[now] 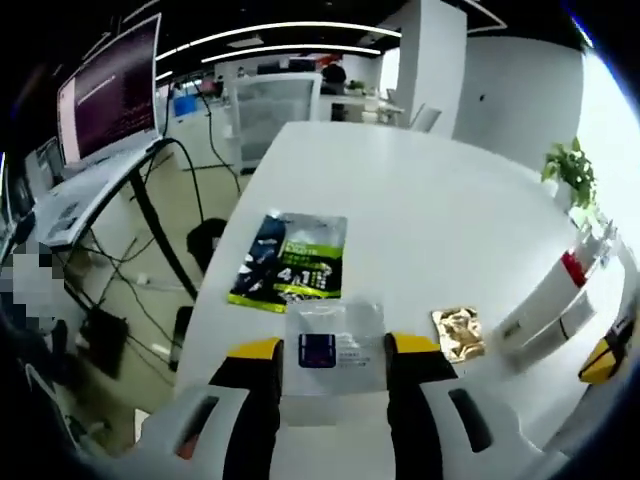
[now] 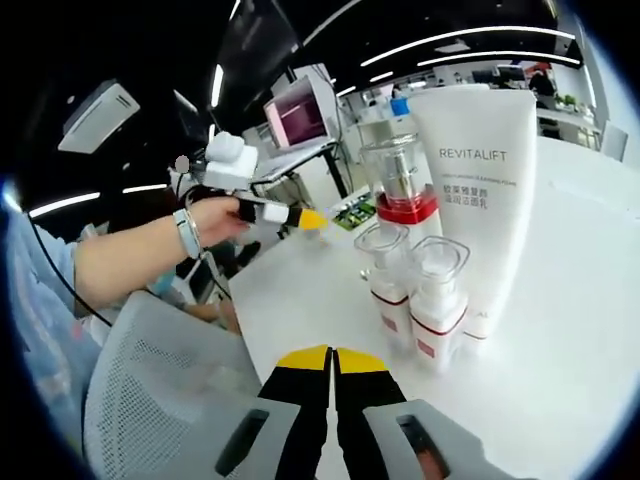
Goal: Arrange the skincare products in the storage area until every visible bottle or jar stands upright without overlapping.
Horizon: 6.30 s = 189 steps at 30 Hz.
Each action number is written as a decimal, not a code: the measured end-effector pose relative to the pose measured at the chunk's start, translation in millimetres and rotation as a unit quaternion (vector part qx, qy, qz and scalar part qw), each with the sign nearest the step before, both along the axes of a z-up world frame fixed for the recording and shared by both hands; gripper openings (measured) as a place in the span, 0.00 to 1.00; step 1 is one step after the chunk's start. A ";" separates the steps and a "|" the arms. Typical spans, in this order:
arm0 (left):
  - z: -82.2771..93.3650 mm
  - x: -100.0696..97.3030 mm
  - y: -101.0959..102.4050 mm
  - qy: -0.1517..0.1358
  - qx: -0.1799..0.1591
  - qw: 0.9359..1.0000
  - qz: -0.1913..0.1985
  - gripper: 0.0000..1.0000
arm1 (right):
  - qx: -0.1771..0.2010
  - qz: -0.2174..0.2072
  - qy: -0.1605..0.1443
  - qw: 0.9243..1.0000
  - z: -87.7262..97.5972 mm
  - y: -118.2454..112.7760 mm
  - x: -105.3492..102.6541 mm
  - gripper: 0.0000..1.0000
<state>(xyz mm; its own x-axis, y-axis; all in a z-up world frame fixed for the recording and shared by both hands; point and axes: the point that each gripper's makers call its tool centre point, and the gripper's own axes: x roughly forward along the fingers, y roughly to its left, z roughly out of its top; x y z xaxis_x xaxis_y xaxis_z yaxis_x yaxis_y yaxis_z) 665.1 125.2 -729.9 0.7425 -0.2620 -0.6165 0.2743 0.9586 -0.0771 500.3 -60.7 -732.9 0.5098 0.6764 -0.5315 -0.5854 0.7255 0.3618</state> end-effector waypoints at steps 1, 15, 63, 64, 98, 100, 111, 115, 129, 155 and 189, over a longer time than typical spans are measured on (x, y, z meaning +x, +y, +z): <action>2.5 -0.8 -0.8 -0.003 -0.003 1.000 0.000 0.46 | 0.001 0.000 0.000 1.000 0.3 0.1 0.0 0.00; 61.1 -52.6 -34.5 -0.080 -0.050 0.995 -0.026 0.46 | 0.052 -0.011 -0.031 0.998 26.5 2.4 5.4 0.00; 55.6 -141.1 -139.0 -0.044 -0.131 0.959 -0.247 0.24 | 0.227 -0.025 0.015 0.973 71.0 9.0 3.4 0.00; 56.0 -143.5 -140.7 -0.029 -0.158 0.955 -0.248 0.21 | 0.230 -0.025 0.018 0.973 71.3 8.8 3.3 0.00; 49.9 -161.7 -149.5 0.060 -0.246 0.930 -0.265 0.01 | 0.237 -0.024 0.033 0.971 71.0 6.6 3.6 0.00; 50.4 -161.4 -148.7 0.052 -0.237 0.933 -0.267 0.01 | 0.233 -0.026 0.029 0.972 70.4 6.8 4.0 0.00; 55.4 -154.4 -134.5 0.058 -0.233 0.941 -0.240 0.00 | 0.132 -0.029 -0.044 0.990 55.3 4.3 10.3 0.00; 59.6 -146.6 -124.4 0.054 -0.229 0.946 -0.224 0.00 | 0.120 -0.028 -0.042 0.991 52.3 3.5 9.4 0.00; 27.7 -108.4 -110.2 0.154 -0.171 0.954 -0.194 0.00 | 0.084 -0.013 -0.037 0.996 38.8 5.3 6.2 0.00; -71.8 -98.4 -92.5 0.261 -0.090 0.950 -0.147 0.01 | 0.035 -0.014 -0.034 0.999 22.2 -1.8 9.1 0.00; -77.6 -88.0 -88.4 0.169 0.087 0.961 -0.203 0.20 | 0.026 -0.020 -0.036 0.999 20.8 -6.7 12.0 0.00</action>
